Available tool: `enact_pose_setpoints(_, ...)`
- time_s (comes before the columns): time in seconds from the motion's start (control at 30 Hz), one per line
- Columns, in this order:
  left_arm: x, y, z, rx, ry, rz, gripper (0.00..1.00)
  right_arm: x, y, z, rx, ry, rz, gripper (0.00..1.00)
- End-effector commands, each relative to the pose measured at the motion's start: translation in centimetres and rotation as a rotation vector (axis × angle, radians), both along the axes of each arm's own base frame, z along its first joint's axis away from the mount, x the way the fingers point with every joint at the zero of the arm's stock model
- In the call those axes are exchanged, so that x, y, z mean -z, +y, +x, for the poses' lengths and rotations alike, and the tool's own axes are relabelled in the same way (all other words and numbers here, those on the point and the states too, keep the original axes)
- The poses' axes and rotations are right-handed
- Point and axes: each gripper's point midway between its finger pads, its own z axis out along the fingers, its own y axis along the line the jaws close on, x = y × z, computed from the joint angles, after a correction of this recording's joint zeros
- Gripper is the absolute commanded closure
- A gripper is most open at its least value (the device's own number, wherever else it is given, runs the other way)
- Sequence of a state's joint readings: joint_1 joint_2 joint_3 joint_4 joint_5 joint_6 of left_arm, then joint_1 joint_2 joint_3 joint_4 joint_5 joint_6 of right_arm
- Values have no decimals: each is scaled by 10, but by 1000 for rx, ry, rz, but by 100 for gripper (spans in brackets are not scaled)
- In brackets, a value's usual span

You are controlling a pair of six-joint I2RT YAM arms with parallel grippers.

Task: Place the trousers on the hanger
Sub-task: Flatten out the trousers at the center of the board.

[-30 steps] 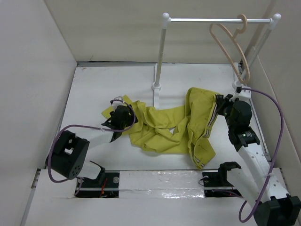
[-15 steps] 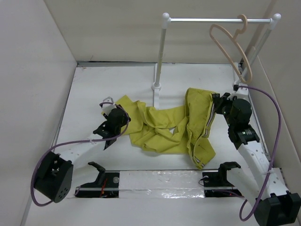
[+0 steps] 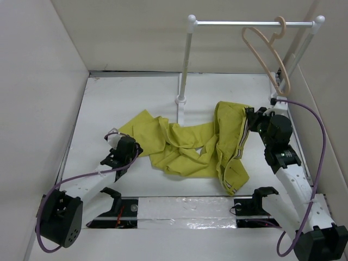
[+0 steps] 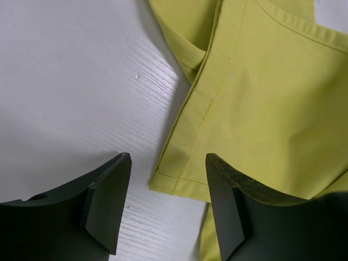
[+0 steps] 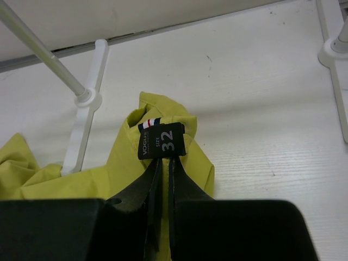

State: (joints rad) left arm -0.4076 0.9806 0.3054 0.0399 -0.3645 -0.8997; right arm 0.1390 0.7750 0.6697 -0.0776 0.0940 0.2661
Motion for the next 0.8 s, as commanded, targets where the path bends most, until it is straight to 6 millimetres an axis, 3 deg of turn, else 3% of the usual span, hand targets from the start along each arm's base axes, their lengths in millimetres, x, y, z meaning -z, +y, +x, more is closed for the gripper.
enact_pose_setpoints(0.0, 5, -2, -4, 3, 46, -23, 47, -46, 2, 4, -3, -130, 17, 92)
enact_pose_setpoints(0.07, 3, -6, 0, 27, 46, -16, 47, -49, 5, 7, -17, -129, 22, 92)
enact_pose_setpoints(0.1, 8, -9, 2, 49, 75, 0, 53, -48, 10, 6, -34, -126, 28, 92)
enact_pose_setpoints(0.33, 12, -15, 9, 87, 111, 34, 65, -57, 12, 7, -14, -170, 33, 92)
enact_pose_setpoints(0.47, 9, -19, 13, 112, 88, 30, 87, -56, 24, 11, -43, -175, 49, 92)
enact_pose_setpoints(0.5, 9, -19, 13, 117, 83, 21, 99, -57, 24, 12, -40, -176, 51, 92)
enact_pose_setpoints(0.53, 6, -21, 15, 126, 73, 12, 100, -57, 26, 13, -46, -174, 51, 92)
enact_pose_setpoints(0.63, -19, -29, 31, 93, -18, -58, 100, -59, 30, 17, -53, -175, 48, 92)
enact_pose_setpoints(0.77, -104, -50, 74, 74, -315, -226, 100, -69, 33, 19, -65, -193, 60, 93)
